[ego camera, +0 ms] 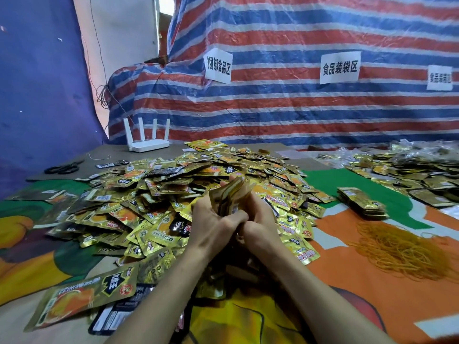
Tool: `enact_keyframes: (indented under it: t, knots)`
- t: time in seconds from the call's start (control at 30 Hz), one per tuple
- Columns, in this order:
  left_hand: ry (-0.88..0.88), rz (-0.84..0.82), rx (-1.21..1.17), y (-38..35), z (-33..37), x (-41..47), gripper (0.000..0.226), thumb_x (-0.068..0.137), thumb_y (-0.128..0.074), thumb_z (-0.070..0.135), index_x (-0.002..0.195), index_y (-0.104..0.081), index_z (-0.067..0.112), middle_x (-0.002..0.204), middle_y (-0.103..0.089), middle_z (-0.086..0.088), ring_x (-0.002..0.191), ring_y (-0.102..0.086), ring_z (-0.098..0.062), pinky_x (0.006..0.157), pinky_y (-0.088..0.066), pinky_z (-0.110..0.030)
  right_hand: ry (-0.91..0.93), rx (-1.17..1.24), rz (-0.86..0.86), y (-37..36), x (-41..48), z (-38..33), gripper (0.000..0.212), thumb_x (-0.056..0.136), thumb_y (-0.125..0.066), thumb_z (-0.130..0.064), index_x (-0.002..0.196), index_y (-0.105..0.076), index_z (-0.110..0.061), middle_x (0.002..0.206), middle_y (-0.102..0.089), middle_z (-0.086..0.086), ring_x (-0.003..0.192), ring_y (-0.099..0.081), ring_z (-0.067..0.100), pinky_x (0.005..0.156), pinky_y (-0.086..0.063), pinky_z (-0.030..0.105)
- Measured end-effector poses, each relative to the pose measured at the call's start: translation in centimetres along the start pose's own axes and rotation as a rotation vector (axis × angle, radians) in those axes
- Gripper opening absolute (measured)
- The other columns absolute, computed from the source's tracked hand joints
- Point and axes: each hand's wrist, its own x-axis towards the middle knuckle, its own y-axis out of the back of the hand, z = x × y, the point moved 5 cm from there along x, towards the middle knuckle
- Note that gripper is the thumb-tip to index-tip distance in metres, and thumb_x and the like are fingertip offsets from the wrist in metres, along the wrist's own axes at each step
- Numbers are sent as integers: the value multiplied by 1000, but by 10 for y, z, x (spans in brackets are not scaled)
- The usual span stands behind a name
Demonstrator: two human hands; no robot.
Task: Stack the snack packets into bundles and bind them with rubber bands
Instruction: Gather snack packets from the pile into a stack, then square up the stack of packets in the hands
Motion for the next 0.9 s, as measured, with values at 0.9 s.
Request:
enact_keyframes:
  t: [0.9]
  knots:
    - [-79,-113,-4,-22,14,-11,38,69,-67,20,82,-47,-10,83,-53,-27,75,-54,-30,69,-46,-38,-739,-1380,-226,221,-44,-35,14,82,-76,-18,95,-80,-17,93,-76,1,85,-70,17,83,-60,37]
